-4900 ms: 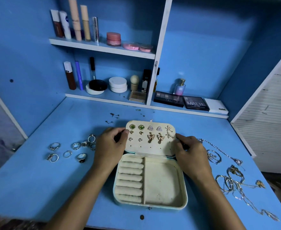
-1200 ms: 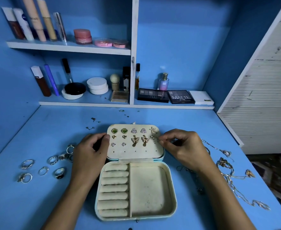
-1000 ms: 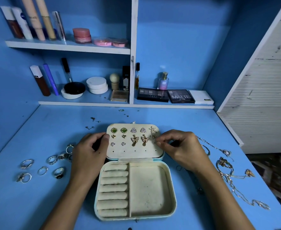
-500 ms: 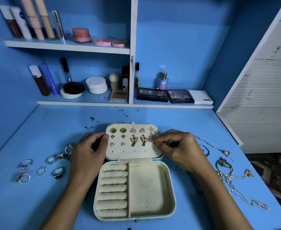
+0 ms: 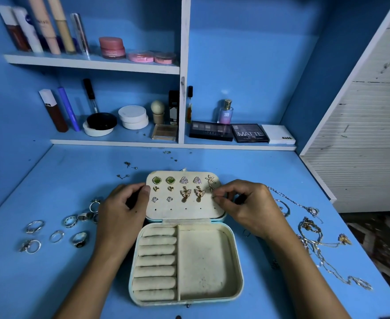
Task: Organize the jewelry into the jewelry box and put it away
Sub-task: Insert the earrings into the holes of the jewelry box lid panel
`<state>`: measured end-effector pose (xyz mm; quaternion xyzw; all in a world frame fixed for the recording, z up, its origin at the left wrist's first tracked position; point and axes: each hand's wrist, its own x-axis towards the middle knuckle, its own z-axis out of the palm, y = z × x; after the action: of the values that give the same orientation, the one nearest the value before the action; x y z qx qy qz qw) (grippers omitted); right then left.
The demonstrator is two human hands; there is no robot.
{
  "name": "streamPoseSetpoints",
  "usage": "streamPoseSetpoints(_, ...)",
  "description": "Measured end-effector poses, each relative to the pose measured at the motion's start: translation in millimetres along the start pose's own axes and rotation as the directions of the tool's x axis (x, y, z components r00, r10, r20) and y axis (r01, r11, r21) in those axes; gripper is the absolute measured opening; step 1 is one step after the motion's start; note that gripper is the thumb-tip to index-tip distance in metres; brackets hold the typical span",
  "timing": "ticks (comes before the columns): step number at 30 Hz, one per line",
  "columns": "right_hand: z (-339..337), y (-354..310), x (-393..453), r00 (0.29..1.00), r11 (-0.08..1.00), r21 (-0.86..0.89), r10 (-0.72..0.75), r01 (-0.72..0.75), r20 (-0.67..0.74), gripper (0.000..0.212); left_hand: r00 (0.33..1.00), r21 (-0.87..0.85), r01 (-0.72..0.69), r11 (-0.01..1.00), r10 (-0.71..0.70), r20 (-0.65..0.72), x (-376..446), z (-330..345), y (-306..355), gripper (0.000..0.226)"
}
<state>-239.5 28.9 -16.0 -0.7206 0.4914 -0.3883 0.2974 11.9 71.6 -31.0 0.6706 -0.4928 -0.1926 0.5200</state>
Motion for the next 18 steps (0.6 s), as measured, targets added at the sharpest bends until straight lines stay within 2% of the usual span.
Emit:
streamPoseSetpoints(6,-4,-2,-1,1.000,0.999,0.047,0.017,-0.017,-0.002,0.015,1.000,0.005,0.006,1.000,-0.006,0.003,0,0,0,0.014)
streamPoseSetpoints(10,-4,-5,0,0.996,0.997,0.068,0.032,-0.026,-0.086,0.017,1.000,-0.002,0.004,1.000,-0.004,0.001,0,0,0,0.013)
streamPoseSetpoints(12,-2,-6,2,0.987,0.989,0.129,0.089,-0.071,-0.133,0.023,1.000,-0.014,0.007,1.000,-0.007,0.001,0,0,1,0.012)
streamPoseSetpoints(15,3,-4,3,0.970,0.941,0.256,0.240,-0.223,-0.036,0.044,1.000,-0.034,0.009,0.999,-0.009,0.004,-1,-1,3,0.012)
streamPoseSetpoints(18,8,-1,4,0.955,0.924,0.245,0.290,-0.295,0.054,0.065,1.000,-0.046,0.004,0.999,-0.004,0.000,-1,-1,3,0.013)
